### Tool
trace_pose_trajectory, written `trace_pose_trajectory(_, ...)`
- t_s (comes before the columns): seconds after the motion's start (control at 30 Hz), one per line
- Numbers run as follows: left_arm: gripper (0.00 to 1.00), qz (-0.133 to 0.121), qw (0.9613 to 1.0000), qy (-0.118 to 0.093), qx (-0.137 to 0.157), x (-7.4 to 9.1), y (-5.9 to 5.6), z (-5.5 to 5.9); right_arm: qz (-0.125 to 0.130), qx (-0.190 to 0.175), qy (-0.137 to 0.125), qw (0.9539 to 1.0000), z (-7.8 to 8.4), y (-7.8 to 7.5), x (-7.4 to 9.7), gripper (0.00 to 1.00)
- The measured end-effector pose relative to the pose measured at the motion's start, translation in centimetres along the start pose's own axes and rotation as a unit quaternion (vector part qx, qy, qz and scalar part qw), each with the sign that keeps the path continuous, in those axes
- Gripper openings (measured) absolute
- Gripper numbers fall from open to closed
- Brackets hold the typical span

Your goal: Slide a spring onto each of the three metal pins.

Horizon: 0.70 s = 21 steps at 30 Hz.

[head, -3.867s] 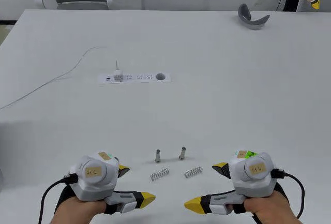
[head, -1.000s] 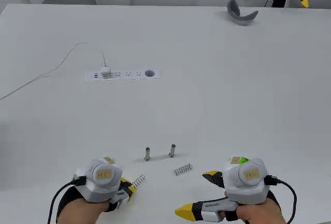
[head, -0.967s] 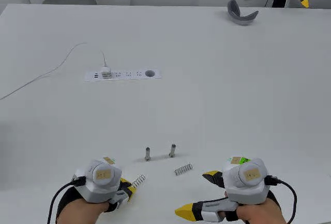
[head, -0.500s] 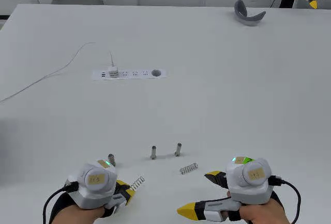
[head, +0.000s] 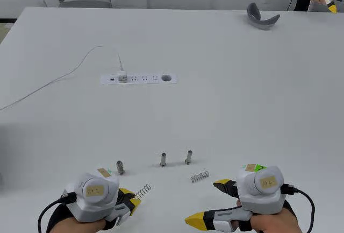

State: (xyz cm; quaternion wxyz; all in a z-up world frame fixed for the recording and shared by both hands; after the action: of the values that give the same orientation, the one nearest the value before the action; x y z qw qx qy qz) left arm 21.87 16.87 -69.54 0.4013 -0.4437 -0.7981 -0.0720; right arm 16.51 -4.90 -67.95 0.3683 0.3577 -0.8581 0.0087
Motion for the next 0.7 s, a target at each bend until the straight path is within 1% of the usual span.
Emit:
trace_pose_trajectory(0.2, 0.11, 0.001, 1.0, -0.004, -0.006, 0.7, -0.1, -0.1, -0.008, 0.0, -0.002, 1.0, -0.3, 0.3, -0.2, 0.78)
trace_pose_trajectory(0.4, 0.11, 0.001, 0.9999, -0.008, -0.006, 1.5, -0.1, -0.1, -0.016, 0.001, -0.006, 0.9999, -0.7, 0.7, -0.4, 0.78)
trace_pose_trajectory(0.7, 0.11, 0.005, 0.9998, -0.008, -0.019, 2.6, -0.5, 0.0, -0.029, -0.002, -0.011, 0.9995, -0.9, 1.2, -0.8, 0.75)
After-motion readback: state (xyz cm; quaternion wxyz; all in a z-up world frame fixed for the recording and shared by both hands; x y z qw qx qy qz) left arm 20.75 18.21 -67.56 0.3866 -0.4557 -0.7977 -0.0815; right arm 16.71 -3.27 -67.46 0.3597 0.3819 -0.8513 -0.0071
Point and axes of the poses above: the centre of the closed fingertips' face, and the gripper's own axes: x roughly backward along the fingers, y roughly to its left, z roughly out of its underside, the point moved 7 cm from there along x, roughly backward along the fingers, and after that the axes turned 6 degrees about x, right-handed, at the moved point
